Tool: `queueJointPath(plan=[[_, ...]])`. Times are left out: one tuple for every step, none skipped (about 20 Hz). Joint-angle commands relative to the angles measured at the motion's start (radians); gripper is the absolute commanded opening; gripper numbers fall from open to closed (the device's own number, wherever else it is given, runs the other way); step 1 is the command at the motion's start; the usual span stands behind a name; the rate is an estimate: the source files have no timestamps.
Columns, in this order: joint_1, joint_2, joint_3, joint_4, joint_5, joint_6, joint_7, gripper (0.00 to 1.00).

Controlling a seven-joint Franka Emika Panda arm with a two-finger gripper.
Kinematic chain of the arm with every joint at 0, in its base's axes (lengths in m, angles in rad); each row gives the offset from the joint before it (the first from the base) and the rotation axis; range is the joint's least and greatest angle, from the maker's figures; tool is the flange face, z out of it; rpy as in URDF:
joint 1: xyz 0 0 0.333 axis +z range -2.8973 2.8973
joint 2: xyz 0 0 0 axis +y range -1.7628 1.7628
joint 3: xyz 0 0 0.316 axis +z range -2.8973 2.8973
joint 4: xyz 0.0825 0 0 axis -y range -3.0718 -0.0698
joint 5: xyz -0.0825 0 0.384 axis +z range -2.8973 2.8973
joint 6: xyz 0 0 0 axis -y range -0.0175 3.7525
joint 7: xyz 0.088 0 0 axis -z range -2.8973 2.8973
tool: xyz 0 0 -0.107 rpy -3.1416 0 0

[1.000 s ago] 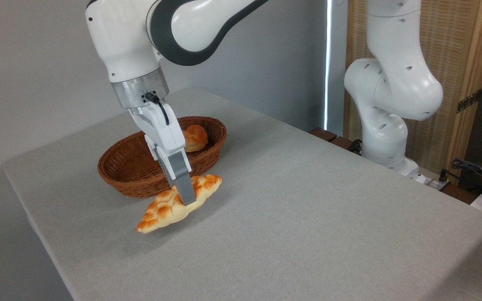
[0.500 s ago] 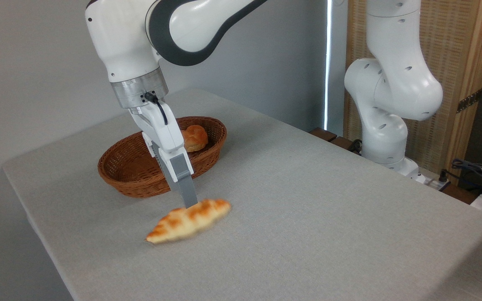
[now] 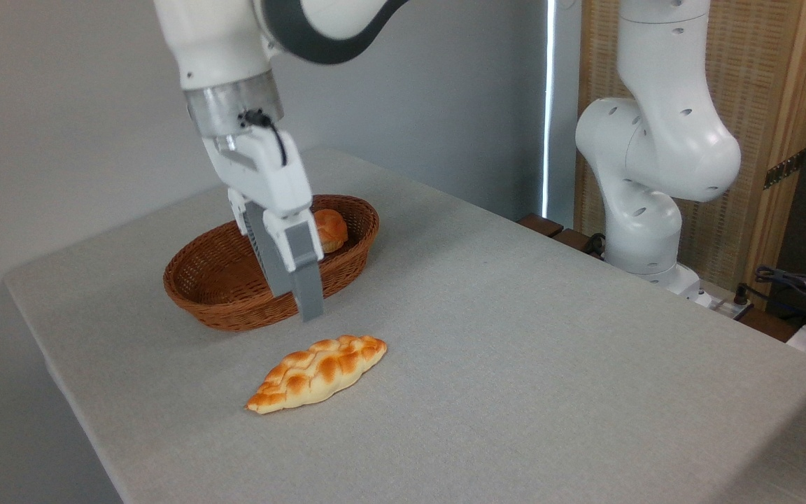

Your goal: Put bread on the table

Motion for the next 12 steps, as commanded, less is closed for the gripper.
queueJointPath(plan=[[0.031, -0.036, 0.029, 0.037, -0.101, -0.043, -0.018, 1.00], [0.047, -0.036, 0.029, 0.060, -0.115, -0.066, -0.015, 1.00], [0.051, -0.036, 0.032, 0.081, -0.122, -0.091, -0.015, 1.00], [0.051, -0.034, 0.053, 0.106, -0.129, -0.109, -0.013, 1.00], [0.051, -0.030, 0.076, 0.130, -0.145, -0.125, -0.010, 1.00], [0.053, -0.025, 0.089, 0.149, -0.170, -0.136, -0.007, 1.00], [0.058, -0.025, 0.110, 0.160, -0.203, -0.137, -0.004, 1.00], [0.062, -0.025, 0.145, 0.169, -0.233, -0.137, -0.001, 1.00], [0.064, -0.023, 0.173, 0.184, -0.256, -0.137, 0.001, 1.00], [0.064, -0.017, 0.185, 0.206, -0.269, -0.137, 0.004, 1.00], [0.062, -0.017, 0.187, 0.221, -0.272, -0.137, 0.010, 1.00], [0.064, -0.017, 0.187, 0.224, -0.270, -0.137, 0.013, 1.00]])
